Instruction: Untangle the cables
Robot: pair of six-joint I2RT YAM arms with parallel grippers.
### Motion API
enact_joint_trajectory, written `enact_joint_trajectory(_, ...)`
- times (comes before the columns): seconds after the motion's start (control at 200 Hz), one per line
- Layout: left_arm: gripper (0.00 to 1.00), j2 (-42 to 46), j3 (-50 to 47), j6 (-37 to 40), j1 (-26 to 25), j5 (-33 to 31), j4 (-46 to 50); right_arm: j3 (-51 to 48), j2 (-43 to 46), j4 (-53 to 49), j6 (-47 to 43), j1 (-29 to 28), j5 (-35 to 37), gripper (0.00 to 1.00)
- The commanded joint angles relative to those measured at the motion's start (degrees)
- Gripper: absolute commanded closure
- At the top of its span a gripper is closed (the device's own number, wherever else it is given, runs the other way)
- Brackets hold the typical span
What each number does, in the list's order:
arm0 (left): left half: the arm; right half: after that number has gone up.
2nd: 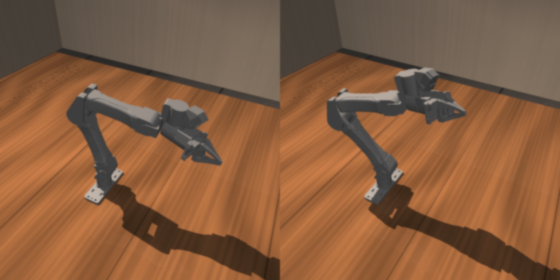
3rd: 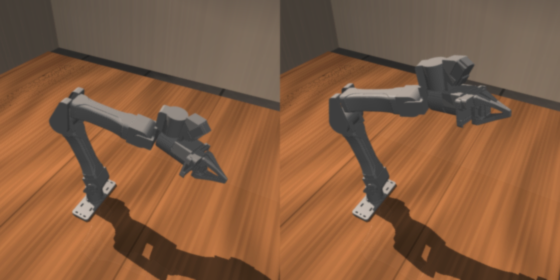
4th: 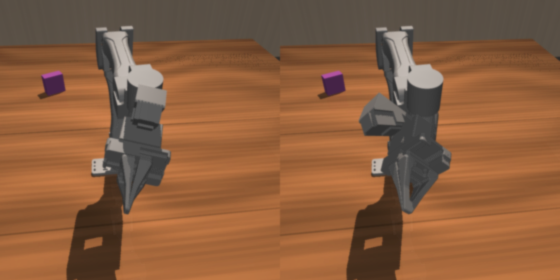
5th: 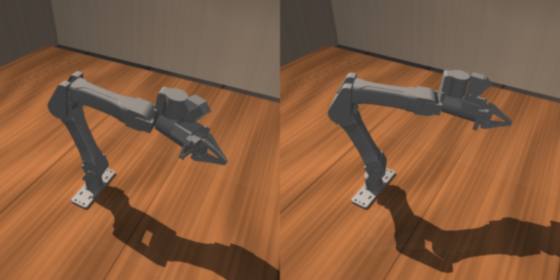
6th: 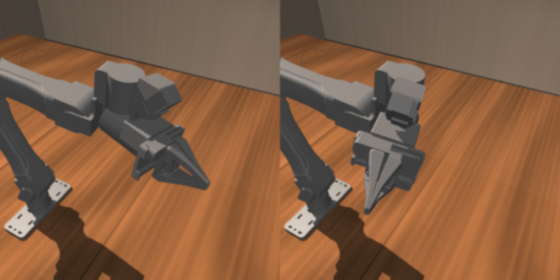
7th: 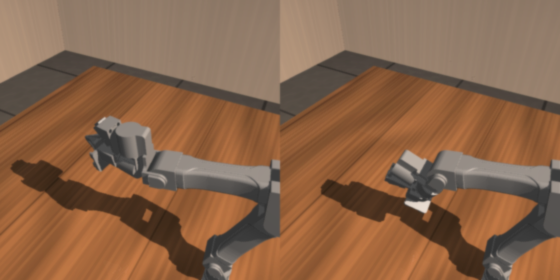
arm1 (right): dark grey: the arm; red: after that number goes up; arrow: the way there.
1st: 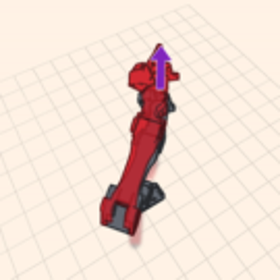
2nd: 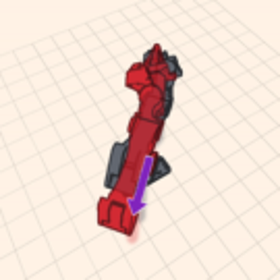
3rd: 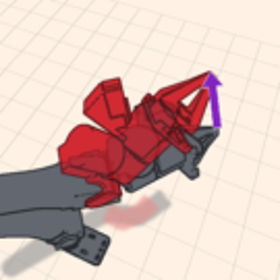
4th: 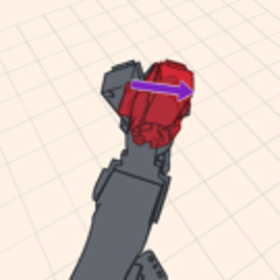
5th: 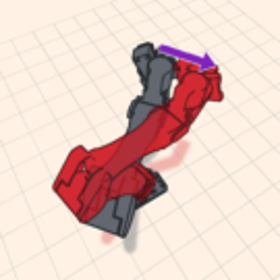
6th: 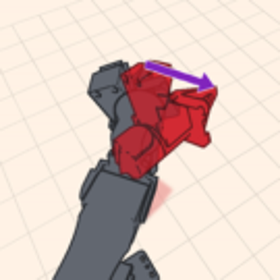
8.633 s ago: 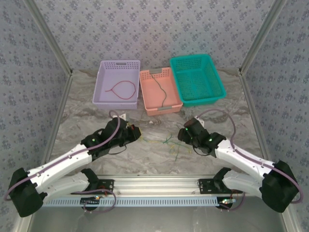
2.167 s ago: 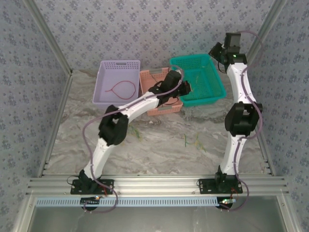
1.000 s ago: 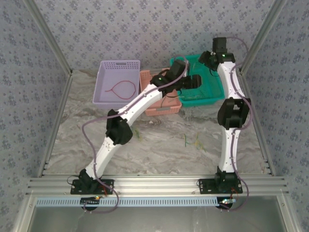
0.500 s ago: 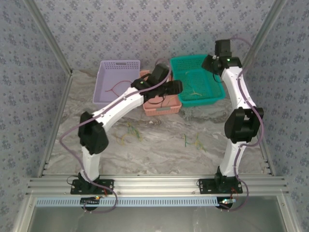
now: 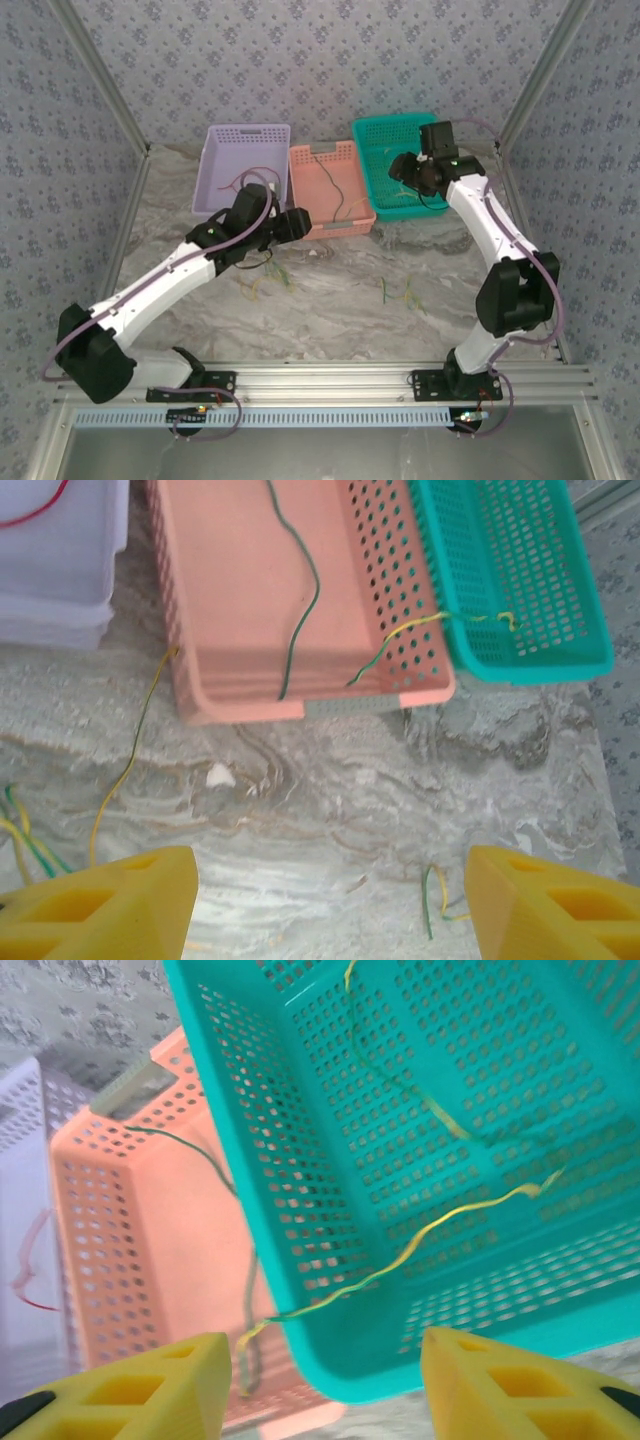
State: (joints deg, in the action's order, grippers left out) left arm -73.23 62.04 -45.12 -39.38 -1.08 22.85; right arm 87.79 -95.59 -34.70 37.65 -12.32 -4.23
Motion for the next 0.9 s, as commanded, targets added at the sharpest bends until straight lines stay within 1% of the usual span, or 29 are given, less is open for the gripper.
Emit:
enact_joint_trajectory(0.0,0.29,4.10,-2.02,-1.08,0.16,-2.03,-0.37,-1.46,-3.27,3.96,15.41,-1.20,-3.39,0.46)
enact_joint_trajectory(0.1,0.29,6.69,-2.77,-0.60,0.17,-3.19,1.19,-1.19,-5.65,4.62,22.30,-1.79,-3.74,0.47)
enact_joint_trajectory(0.205,0.29,8.22,-3.66,-0.41,0.26,-3.84,1.66,-2.85,-7.04,6.59,28.55,-2.48,-3.96,0.53)
enact_joint_trajectory(0.275,0.29,8.46,-3.86,-0.38,0.25,-3.59,1.63,-3.82,-7.52,7.06,31.65,-2.72,-3.10,0.53)
enact_joint_trajectory(0.48,0.29,9.48,-4.55,-0.27,0.21,-3.31,1.49,-4.91,-10.22,8.53,36.87,-2.67,-1.90,0.53)
enact_joint_trajectory(0.605,0.29,10.77,-5.25,-0.05,0.25,-3.51,1.85,-4.04,-12.96,9.17,38.45,-2.13,-2.89,0.56)
enact_joint_trajectory(0.64,0.29,11.14,-5.40,0.05,0.27,-3.83,2.10,-3.86,-13.65,9.81,39.12,-2.09,-3.14,0.58)
enact_joint_trajectory(0.69,0.29,11.72,-5.60,0.21,0.36,-3.91,2.35,-3.72,-14.59,11.34,39.51,-1.97,-3.46,0.64)
enact_joint_trajectory(0.765,0.29,12.36,-5.62,0.56,0.53,-4.01,3.00,-1.73,-16.43,10.84,39.70,-1.92,-3.83,0.71)
enact_joint_trajectory(0.814,0.29,12.74,-5.47,0.89,0.71,-4.10,3.61,-0.67,-17.29,10.58,39.69,-1.77,-4.03,0.73)
enact_joint_trajectory(0.854,0.29,13.01,-5.37,1.09,0.87,-4.22,4.14,-0.11,-17.68,10.35,39.88,-1.80,-4.02,0.77)
enact_joint_trajectory(0.894,0.30,13.28,-5.36,1.33,1.16,-4.15,4.42,0.16,-17.74,10.36,39.99,-1.69,-3.81,0.79)
